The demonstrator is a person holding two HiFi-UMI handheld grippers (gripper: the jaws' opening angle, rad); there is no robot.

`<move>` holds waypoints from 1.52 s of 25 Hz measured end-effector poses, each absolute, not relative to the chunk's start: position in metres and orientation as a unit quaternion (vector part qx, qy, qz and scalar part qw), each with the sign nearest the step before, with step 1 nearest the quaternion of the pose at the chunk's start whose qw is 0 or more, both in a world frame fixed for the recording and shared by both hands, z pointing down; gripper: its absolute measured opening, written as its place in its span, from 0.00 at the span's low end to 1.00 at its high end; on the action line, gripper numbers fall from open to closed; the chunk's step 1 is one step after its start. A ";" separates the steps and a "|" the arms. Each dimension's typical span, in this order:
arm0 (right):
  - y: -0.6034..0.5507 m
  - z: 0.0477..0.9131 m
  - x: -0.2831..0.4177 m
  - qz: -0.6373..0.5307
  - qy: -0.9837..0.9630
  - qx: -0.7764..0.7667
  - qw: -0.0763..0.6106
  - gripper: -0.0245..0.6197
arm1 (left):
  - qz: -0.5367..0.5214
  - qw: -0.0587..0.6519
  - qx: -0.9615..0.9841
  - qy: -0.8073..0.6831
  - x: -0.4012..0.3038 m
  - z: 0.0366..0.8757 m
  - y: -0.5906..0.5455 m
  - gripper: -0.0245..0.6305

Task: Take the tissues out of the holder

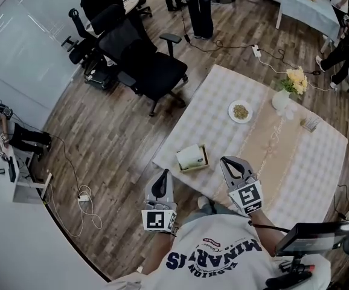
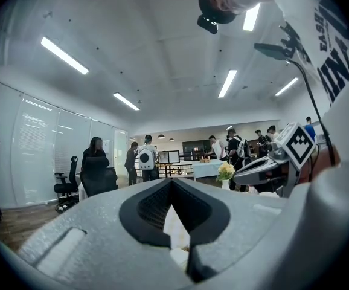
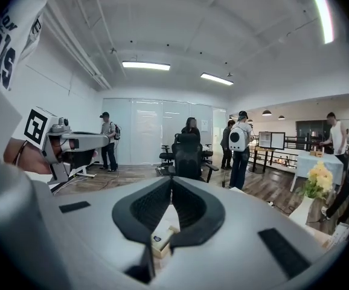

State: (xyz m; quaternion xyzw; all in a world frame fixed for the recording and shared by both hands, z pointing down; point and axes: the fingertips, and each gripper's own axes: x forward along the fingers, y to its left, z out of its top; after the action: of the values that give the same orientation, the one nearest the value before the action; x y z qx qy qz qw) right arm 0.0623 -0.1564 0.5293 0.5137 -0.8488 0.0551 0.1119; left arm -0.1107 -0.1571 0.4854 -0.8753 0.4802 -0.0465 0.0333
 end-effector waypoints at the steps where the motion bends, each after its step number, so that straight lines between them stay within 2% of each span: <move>1: -0.157 0.530 0.061 0.053 -0.850 0.511 0.118 0.05 | -0.045 0.034 -0.876 0.479 -0.111 0.485 -0.158 0.04; 9: -0.154 0.536 0.045 0.029 -0.861 0.477 0.170 0.06 | -0.040 0.032 -0.873 0.484 -0.116 0.480 -0.157 0.04; 11: -0.156 0.540 0.036 0.018 -0.869 0.457 0.189 0.10 | -0.034 0.029 -0.873 0.487 -0.121 0.479 -0.155 0.04; 15: -0.165 0.557 0.018 0.000 -0.881 0.404 0.246 0.26 | -0.022 0.034 -0.874 0.485 -0.124 0.478 -0.149 0.04; 19: -0.174 0.580 0.001 -0.007 -0.886 0.363 0.288 0.30 | -0.021 0.034 -0.872 0.488 -0.129 0.476 -0.141 0.04; 22: -0.183 0.606 -0.012 0.009 -0.891 0.331 0.310 0.32 | -0.014 0.033 -0.868 0.496 -0.138 0.477 -0.138 0.04; 25: -0.192 0.643 -0.024 0.018 -0.886 0.299 0.353 0.39 | -0.011 0.034 -0.864 0.502 -0.149 0.479 -0.133 0.04; 34: -0.227 0.756 -0.040 0.007 -0.848 0.241 0.472 0.40 | -0.006 0.031 -0.852 0.523 -0.170 0.480 -0.118 0.04; 38: -0.237 0.803 -0.037 0.024 -0.829 0.212 0.517 0.46 | -0.004 0.018 -0.848 0.530 -0.177 0.485 -0.113 0.04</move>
State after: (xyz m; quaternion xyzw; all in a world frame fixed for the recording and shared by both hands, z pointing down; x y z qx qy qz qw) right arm -0.0366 -0.2374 0.8033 0.2118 -0.8288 0.0242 0.5174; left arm -0.1771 -0.1132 0.4853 -0.8478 0.5300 -0.0043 0.0181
